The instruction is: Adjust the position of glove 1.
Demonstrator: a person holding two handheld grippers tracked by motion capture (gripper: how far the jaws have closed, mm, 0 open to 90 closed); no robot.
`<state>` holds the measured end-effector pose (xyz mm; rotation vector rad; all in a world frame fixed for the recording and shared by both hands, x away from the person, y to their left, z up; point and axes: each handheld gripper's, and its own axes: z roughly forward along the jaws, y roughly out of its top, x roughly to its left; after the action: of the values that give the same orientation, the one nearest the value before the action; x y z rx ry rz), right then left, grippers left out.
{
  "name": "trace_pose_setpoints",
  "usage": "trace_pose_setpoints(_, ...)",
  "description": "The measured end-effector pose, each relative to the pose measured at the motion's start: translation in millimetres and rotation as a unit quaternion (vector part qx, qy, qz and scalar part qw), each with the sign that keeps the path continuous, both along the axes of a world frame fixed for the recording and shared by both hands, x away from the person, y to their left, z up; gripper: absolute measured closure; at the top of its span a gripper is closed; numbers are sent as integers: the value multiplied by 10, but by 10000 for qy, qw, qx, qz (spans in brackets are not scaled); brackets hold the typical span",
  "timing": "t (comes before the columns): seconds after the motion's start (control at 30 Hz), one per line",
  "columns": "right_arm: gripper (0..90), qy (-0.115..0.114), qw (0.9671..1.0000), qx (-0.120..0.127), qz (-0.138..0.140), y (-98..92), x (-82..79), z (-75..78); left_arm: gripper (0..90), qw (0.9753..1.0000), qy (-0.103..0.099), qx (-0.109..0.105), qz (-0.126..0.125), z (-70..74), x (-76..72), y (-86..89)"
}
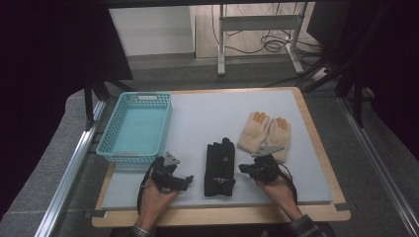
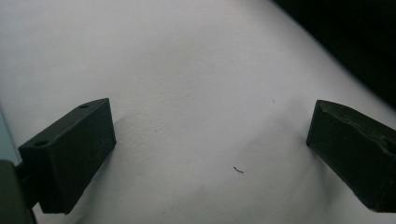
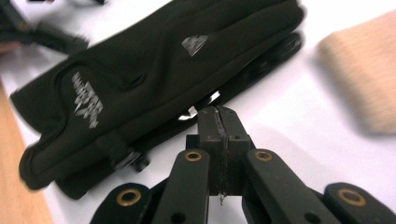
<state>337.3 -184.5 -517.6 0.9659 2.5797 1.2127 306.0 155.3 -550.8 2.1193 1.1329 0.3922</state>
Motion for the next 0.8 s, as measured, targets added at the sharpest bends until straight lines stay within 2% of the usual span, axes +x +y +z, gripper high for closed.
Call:
trace_pose_setpoints(0.07, 882, 11, 10000, 22, 86, 28, -32, -53, 26, 10000, 7, -40, 7, 5, -14, 11)
trace_pose_setpoints(0.27, 877, -45, 9996, -34, 278, 173, -74, -159, 19, 10000, 16, 52, -16, 6, -83, 95)
trace_pose_setpoints(0.47, 858, -61, 9992, -7, 395, 266, -88, -175, 7, 9998, -7, 189, 119, 12, -157, 212)
trace_pose_setpoints(0.63, 856, -95, 9987, -22, 510, 399, -82, -181, 3, 9998, -18, 136, 158, -8, -213, 334)
trace_pose_setpoints(0.7, 856, -117, 9985, -23, 544, 468, -73, -184, 3, 9999, -8, 62, 146, -22, -221, 388)
trace_pose_setpoints(0.8, 853, -124, 9982, -25, 593, 578, -51, -187, 10, 9999, -64, 108, 16, -23, -249, 422)
